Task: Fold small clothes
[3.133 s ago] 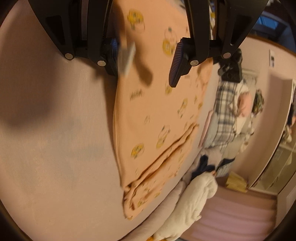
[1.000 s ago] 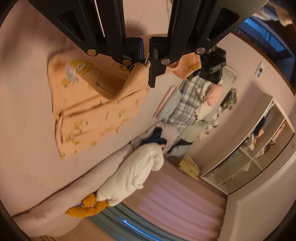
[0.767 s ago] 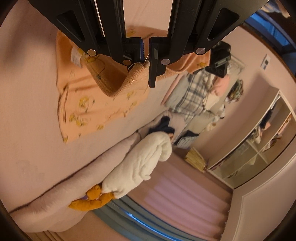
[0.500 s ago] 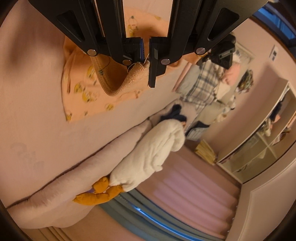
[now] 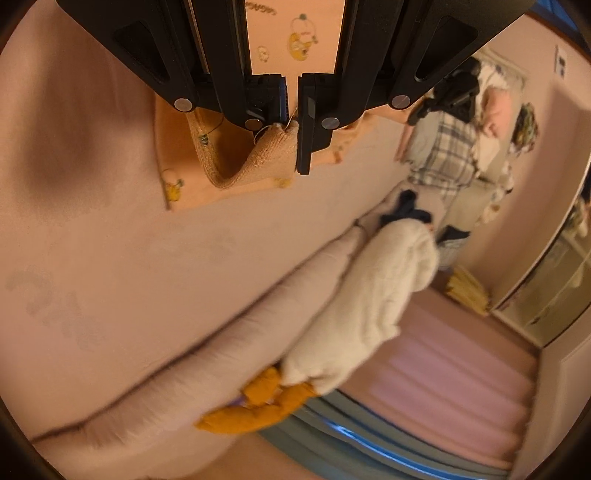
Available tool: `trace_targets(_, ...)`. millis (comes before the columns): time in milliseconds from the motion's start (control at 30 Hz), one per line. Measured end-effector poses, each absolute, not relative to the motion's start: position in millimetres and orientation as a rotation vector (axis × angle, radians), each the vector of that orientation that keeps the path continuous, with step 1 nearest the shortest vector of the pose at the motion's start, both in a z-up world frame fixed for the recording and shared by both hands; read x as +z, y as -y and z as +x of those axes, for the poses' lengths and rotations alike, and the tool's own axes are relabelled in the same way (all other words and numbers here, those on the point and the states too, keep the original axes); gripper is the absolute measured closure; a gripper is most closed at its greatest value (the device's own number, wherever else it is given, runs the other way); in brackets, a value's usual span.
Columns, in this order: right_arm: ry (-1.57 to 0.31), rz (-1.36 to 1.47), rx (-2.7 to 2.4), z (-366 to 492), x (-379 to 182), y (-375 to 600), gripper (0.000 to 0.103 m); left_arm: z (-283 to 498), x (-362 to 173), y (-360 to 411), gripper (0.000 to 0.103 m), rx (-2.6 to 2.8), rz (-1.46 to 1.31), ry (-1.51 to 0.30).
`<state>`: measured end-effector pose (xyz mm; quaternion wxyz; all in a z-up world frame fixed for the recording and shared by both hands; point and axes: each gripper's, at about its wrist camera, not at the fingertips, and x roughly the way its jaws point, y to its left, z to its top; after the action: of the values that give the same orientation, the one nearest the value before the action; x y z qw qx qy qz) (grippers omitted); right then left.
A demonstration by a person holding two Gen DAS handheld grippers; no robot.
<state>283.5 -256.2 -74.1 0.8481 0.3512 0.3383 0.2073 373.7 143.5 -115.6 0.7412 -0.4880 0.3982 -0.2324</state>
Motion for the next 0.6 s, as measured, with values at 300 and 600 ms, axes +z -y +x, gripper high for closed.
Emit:
trace_targets(300,-0.921,0.844,0.366,315.7,-108.9,264.0,0.092,407.5,-155.7,-150.0,0.074,-0.498,-1.242,-1.058)
trace_targets(600,-0.928,1.020,0.394,336.2,-112.2,278.1,0.052,415.4,-155.3,-186.1,0.070,-0.374,-1.426,-0.909)
